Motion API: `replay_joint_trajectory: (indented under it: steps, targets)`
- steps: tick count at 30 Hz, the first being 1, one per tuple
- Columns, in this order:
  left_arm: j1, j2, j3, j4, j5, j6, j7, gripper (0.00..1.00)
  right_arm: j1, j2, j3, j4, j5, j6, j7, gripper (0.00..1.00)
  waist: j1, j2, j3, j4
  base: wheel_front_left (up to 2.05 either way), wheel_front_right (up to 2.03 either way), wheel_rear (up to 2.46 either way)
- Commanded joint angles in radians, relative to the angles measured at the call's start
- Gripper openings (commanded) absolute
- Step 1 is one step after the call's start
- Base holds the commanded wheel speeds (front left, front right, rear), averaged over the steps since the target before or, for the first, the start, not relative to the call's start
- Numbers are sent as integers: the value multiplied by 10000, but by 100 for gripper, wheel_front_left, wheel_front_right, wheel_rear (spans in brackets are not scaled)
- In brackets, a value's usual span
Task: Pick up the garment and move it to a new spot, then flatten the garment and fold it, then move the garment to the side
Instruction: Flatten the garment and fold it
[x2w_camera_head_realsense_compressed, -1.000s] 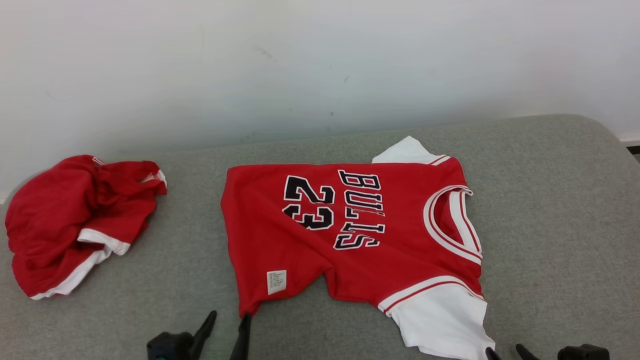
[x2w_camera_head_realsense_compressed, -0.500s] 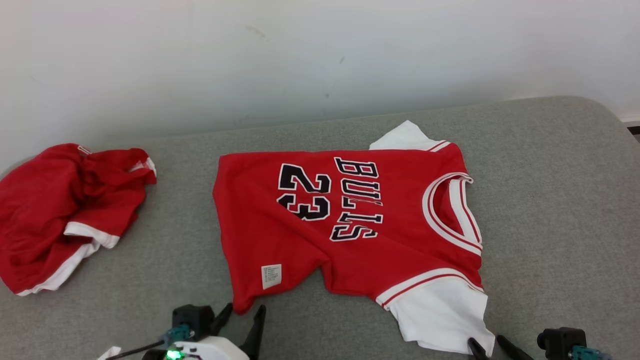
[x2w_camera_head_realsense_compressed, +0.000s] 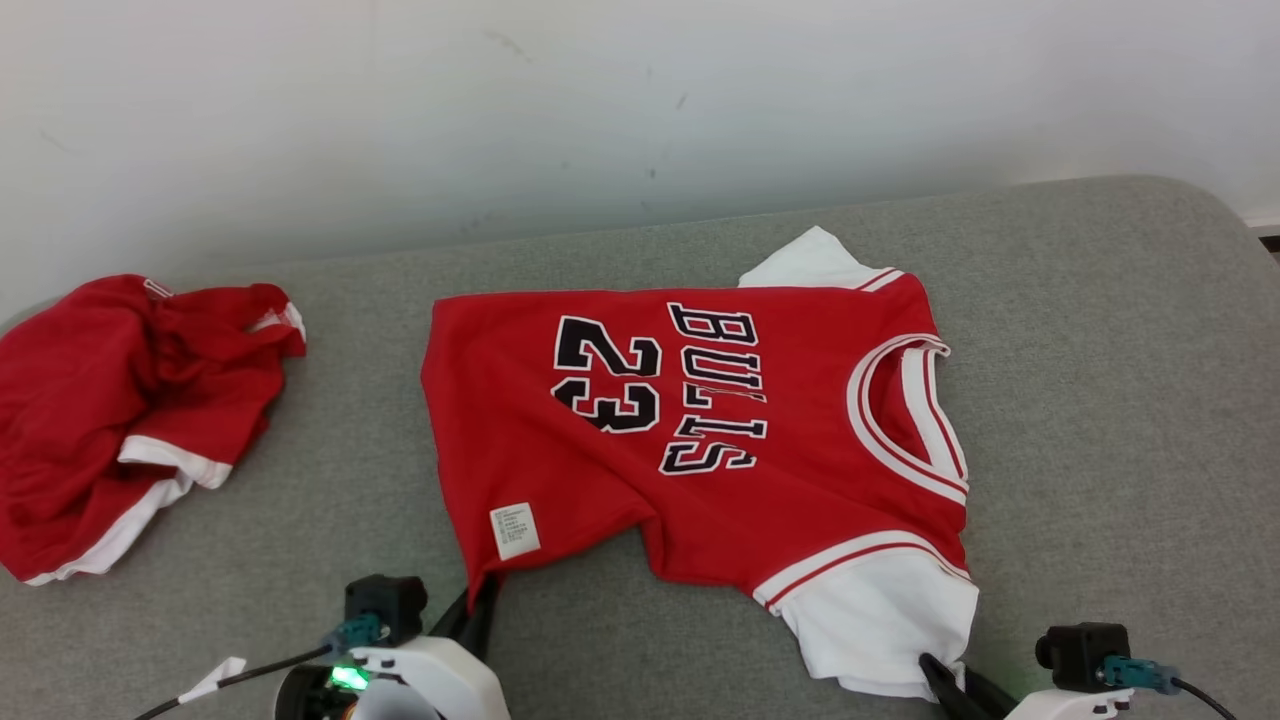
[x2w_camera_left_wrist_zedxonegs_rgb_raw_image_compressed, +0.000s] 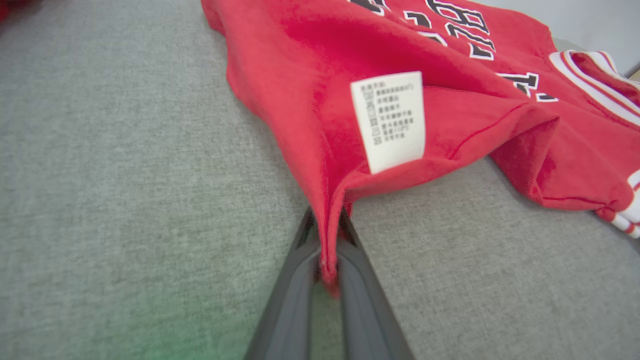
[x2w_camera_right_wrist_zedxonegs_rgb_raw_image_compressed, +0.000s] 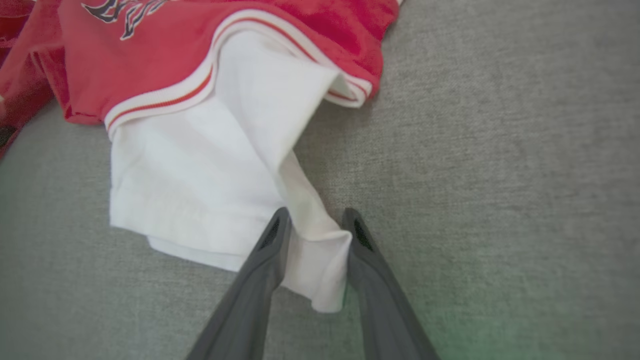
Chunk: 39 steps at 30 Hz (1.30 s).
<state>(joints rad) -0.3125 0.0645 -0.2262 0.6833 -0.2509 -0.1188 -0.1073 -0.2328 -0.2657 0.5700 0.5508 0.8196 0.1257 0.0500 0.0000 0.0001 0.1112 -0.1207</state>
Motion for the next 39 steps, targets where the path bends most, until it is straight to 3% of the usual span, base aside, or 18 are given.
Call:
replay_joint_trajectory:
  steps: [1,11,18,23,30,39]
  targets:
    - [-40,17,-58,125,-82,-23,-99,0,123,254,507,150,197,87,196,0,0,-1,-11,31,0,0,0]
    - [64,137,-255,168,-259,-71,-654,0,35,-537,904,-558,1091,51,-1119,0,0,-1,-340,131,0,0,0]
    - [-22,341,-293,-173,-332,-78,-756,0,-69,-1078,881,-1913,2192,51,-2136,0,0,-1,-491,104,0,0,0]
    - [-608,801,-422,-714,-159,-96,-457,0,-665,-1395,840,-2874,3119,51,-2307,0,0,-1,-260,33,0,0,0]
    - [-2697,1698,-673,-1511,-50,-115,514,0,-2783,-1670,517,-3522,4390,51,-2002,0,0,-1,942,76,0,0,0]
    - [-6640,2499,-2014,-596,-833,-100,1791,0,-6910,-1687,19,-2021,4874,51,-1469,0,0,-1,2545,271,0,0,0]
